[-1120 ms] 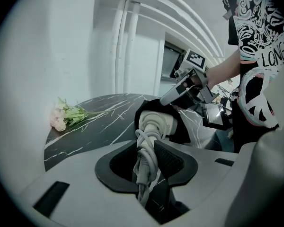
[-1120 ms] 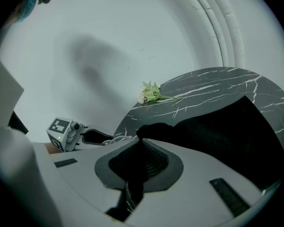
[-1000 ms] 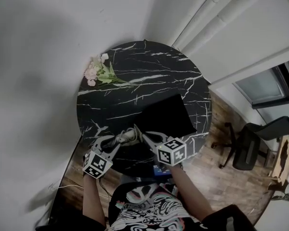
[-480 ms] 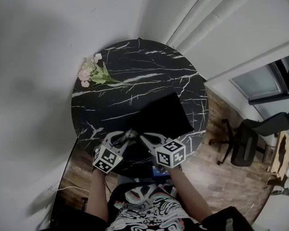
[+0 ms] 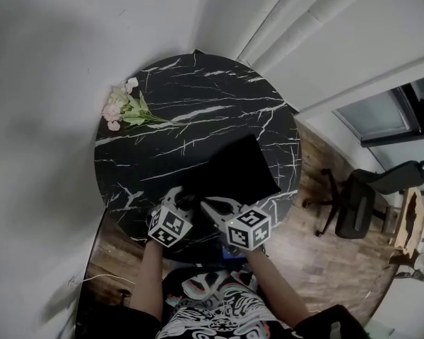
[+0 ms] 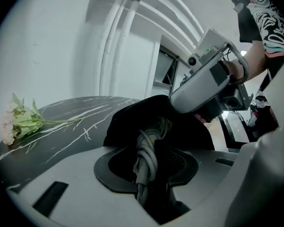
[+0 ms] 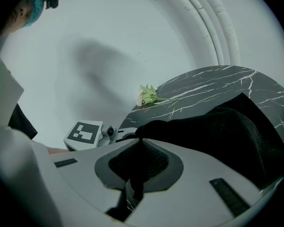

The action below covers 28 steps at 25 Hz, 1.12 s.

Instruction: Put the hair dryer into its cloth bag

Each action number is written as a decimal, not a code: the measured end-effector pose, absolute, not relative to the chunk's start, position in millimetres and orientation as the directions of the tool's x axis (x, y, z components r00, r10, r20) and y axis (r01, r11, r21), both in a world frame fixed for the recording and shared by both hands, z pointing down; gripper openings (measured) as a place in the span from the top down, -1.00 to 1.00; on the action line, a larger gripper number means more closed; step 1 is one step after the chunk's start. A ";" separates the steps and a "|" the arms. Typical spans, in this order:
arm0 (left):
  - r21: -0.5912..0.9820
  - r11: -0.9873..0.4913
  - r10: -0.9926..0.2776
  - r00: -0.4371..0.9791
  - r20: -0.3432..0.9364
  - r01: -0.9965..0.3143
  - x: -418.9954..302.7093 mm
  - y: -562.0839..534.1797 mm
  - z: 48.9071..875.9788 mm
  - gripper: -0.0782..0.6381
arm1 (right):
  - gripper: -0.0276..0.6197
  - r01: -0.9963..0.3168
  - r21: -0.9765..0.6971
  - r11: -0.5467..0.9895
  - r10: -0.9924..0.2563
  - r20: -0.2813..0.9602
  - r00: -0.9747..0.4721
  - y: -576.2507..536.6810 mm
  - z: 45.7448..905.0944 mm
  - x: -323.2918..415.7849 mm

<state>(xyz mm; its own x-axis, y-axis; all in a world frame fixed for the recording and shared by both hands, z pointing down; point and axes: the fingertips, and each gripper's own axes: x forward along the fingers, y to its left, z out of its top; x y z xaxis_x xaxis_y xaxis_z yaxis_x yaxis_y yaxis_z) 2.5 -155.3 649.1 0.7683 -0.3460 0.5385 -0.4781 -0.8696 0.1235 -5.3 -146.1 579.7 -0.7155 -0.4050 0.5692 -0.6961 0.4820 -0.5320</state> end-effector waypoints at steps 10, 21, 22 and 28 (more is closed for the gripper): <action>0.071 -0.909 -0.308 0.776 0.551 -0.411 54.0 -177.2 646.8 0.42 | 0.83 -0.697 -0.551 0.458 -0.412 0.564 -0.716 -146.0 577.5 4.6; 0.082 -0.904 -0.311 0.778 0.546 -0.419 52.0 -166.2 648.3 -0.10 | 0.83 -0.760 -0.469 0.451 -0.464 0.604 -0.648 -142.6 579.4 16.4; 0.072 -0.899 -0.325 0.768 0.552 -0.432 44.1 -162.9 648.1 -0.13 | 0.82 -0.755 -0.466 0.462 -0.462 0.600 -0.653 -139.2 577.8 13.3; 0.160 -0.764 -0.491 0.724 0.484 -0.625 -32.0 -148.7 629.2 -0.13 | 0.49 -0.677 -0.503 0.537 -0.386 0.567 -0.728 -93.4 562.8 -11.3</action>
<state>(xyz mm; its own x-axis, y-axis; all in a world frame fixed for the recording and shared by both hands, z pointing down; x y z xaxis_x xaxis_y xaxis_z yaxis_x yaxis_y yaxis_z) -32.0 -148.7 629.2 0.7244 -0.4913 0.4836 -0.6251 -0.7639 0.1604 -11.3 -93.4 562.8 -0.7276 -0.3865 0.5668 -0.6771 0.5370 -0.5031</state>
